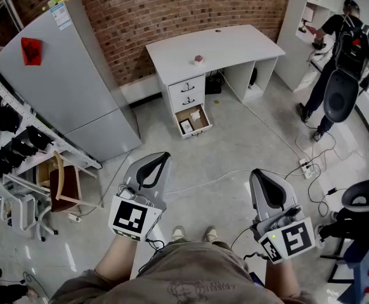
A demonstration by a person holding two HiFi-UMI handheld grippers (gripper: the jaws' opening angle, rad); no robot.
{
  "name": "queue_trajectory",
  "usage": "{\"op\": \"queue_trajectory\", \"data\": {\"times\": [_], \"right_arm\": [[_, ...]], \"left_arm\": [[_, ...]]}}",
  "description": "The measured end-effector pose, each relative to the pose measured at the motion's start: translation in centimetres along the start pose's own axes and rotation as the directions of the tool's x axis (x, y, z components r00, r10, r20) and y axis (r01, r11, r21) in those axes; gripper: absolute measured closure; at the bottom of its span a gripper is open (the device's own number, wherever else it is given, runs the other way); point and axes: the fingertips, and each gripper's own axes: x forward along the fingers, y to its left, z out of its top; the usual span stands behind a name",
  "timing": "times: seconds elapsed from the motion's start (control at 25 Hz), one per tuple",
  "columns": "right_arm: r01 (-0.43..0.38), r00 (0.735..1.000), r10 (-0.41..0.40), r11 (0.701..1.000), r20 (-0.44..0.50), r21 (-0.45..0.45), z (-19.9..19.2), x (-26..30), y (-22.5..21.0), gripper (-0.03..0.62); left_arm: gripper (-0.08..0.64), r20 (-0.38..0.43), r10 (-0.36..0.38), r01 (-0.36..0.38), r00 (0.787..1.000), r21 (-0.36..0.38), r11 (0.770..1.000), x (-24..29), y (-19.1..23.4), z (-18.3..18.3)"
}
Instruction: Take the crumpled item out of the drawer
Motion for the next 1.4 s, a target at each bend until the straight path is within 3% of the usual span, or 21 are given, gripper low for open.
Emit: {"op": "queue_trajectory", "data": {"times": [0.52,0.8,1.0,1.04,1.12,1.2,1.4], "right_arm": [[-0.015,0.997,0.011,0.999,0.074,0.042,0.2,-2.2,-1.0,0.563],[-0.011,0.999,0.008,0.998,0.049,0.061,-1.1,-3.2,-3.6,0.563],[-0.032,0.998,0.028,0.997,0.054,0.075,-1.9,-4.5,-6.0,0.558],[-0.027,0.998,0.023,0.997,0.052,0.079,-2.1,-4.6,-6.4,0.533],[-0.008,0.999,0.004,0.996,0.047,0.088,-2.4,-4.7,-7.3,0.410],[0.009,0.999,-0.013,0.995,0.046,0.099,-2.7,-4.7,-8.1,0.358],[0.010,0.999,-0.014,0.995,0.046,0.103,-2.8,-3.7,-9.8,0.333]], "left_arm": [[0.558,-0.001,-0.026,0.026,1.000,0.024,0.999,1.3,-2.4,0.3],[0.560,0.003,-0.027,0.027,1.000,-0.017,0.999,2.8,-4.3,0.7],[0.559,0.011,-0.017,0.017,1.000,0.007,1.000,4.3,-6.7,1.5],[0.559,0.008,-0.012,0.012,1.000,-0.001,1.000,4.4,-7.0,1.5],[0.558,0.001,0.001,-0.001,1.000,-0.022,1.000,4.5,-7.4,1.7],[0.559,0.004,0.006,-0.006,1.000,-0.008,1.000,4.7,-7.5,2.0],[0.558,-0.009,0.026,-0.026,1.000,0.004,1.000,5.7,-6.8,1.7]]}}
